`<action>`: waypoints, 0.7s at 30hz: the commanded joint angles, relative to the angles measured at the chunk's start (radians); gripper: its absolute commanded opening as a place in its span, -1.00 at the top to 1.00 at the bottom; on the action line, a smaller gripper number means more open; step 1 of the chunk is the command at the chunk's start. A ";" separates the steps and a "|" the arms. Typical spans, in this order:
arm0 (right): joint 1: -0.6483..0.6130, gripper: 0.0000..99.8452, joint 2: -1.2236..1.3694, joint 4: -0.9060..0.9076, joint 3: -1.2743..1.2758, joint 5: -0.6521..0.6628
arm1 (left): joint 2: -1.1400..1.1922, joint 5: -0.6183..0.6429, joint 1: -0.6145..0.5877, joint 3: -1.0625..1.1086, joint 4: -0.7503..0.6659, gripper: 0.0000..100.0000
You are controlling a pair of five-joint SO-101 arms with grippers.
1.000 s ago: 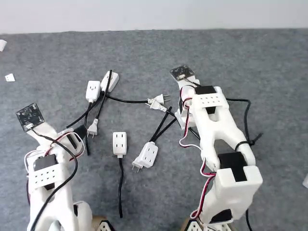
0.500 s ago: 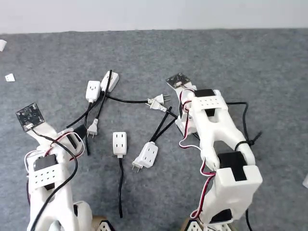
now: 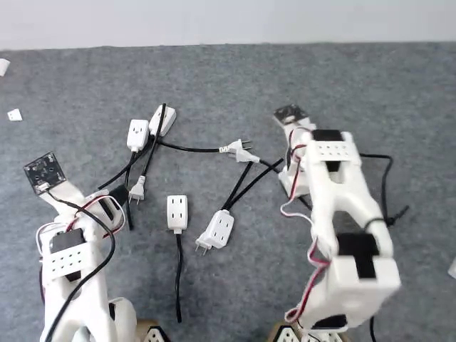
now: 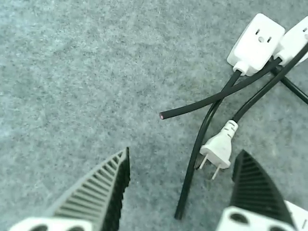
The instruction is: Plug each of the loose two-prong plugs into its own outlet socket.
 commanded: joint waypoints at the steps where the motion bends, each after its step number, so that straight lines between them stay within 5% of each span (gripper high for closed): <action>1: 0.015 0.98 -0.220 0.125 -0.012 -0.014 | -0.017 -0.008 -0.002 -0.005 -0.028 0.36; 11: 0.048 0.98 -0.558 0.558 -0.167 0.052 | -0.017 -0.008 -0.002 -0.005 -0.028 0.36; 21: 0.157 0.98 -0.489 0.550 -0.167 0.081 | -0.018 -0.008 -0.002 0.007 -0.028 0.36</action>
